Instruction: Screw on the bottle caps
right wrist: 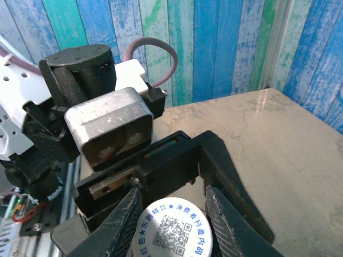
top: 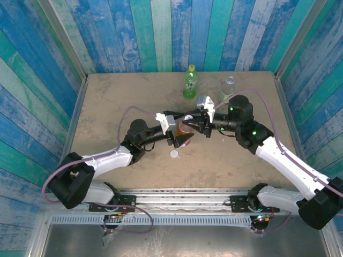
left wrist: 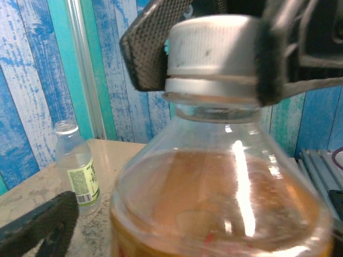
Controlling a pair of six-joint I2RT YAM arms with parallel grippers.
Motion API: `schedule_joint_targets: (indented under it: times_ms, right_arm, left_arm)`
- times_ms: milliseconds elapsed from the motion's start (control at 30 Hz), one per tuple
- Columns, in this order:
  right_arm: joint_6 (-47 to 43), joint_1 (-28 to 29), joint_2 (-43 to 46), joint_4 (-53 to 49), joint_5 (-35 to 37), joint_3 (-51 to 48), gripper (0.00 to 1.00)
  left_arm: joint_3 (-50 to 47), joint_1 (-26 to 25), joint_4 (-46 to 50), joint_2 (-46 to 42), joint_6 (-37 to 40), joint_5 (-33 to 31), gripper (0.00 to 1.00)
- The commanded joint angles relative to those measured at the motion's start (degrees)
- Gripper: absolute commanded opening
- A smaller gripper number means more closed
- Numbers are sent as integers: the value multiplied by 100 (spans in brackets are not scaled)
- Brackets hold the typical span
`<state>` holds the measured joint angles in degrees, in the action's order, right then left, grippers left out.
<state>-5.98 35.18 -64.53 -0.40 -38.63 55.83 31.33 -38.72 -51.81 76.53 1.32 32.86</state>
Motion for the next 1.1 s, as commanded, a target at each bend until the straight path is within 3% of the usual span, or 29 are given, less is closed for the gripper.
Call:
schedule_joint_targets:
  times_ms: [0, 367, 533, 633, 933, 1067]
  right_arm:
    - [84, 42, -15, 83, -269, 181, 18]
    - [124, 41, -64, 80, -190, 215, 25]
    - [40, 10, 14, -24, -218, 298, 47]
    - [38, -134, -5, -149, -559, 381, 53]
    - [15, -371, -198, -456, -1100, 569, 48]
    - [-57, -372, -276, -513, -1202, 587, 51]
  left_arm:
    - [41, 31, 75, -122, 45, -133, 87]
    - [57, 31, 152, -79, 127, 98, 52]
    - [50, 35, 175, -67, 147, 174, 47]
    - [57, 51, 182, -74, 161, 424, 47]
    - [82, 84, 242, -129, 212, 801, 47]
    - [101, 86, 259, -125, 198, 824, 47]
